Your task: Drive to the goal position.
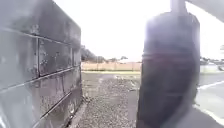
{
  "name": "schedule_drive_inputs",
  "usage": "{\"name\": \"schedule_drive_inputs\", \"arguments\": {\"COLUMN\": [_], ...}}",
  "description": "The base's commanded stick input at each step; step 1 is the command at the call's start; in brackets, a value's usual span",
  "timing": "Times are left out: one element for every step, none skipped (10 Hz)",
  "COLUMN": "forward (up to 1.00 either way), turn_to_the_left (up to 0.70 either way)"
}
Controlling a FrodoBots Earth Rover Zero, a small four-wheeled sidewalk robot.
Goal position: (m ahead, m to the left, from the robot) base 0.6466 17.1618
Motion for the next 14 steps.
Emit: {"name": "schedule_drive_inputs", "arguments": {"forward": [0.5,0.5,0.5,0.5,0.5,0.5,0.5,0.5,0.5,0.5,0.5,0.5,0.5,0.5], "turn_to_the_left": [0.0,0.0,0.0,0.0,0.0,0.0,0.0,0.0,0.0,0.0,0.0,0.0,0.0,0.0]}}
